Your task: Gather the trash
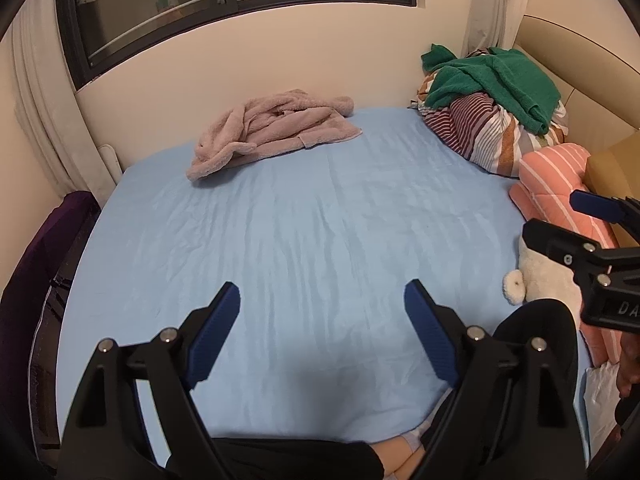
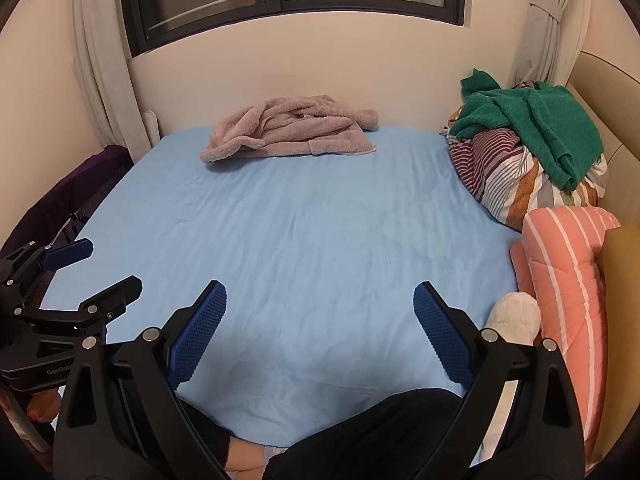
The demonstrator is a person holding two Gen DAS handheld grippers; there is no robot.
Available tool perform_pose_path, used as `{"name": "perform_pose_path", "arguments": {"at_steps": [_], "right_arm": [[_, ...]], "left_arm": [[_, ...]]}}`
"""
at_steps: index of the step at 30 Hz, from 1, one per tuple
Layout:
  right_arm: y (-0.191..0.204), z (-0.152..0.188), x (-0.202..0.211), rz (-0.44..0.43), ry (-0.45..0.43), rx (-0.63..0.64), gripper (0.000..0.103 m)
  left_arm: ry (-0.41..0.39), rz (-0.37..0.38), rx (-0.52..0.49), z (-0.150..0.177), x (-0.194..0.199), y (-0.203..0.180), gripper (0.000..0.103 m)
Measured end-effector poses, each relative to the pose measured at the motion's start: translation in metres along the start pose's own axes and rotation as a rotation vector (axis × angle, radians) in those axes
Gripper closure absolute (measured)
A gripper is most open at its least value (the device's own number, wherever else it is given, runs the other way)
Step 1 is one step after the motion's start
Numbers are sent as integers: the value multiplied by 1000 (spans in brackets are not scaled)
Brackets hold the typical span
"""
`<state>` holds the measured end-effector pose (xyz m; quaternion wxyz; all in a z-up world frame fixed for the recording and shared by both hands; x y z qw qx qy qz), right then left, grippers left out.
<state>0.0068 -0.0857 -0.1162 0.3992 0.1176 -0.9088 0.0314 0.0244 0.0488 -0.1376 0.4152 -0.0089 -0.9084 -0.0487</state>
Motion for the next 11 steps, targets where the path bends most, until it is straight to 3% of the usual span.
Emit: {"name": "perform_pose_path", "arguments": {"at_steps": [11], "right_arm": [[2,0,2,3,-7,1,12]], "left_arm": [[38,-10,14,5,-6,1,19]]}}
Point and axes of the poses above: each gripper's, at about its wrist camera, not at the fingertips, and x roughly against the way its jaws point, y to its left, z to its underside, the point moved 9 cm from there along -x, roughly the way its jaws point, and after that the axes turned 1 degree about -x, right-handed, at the moved point
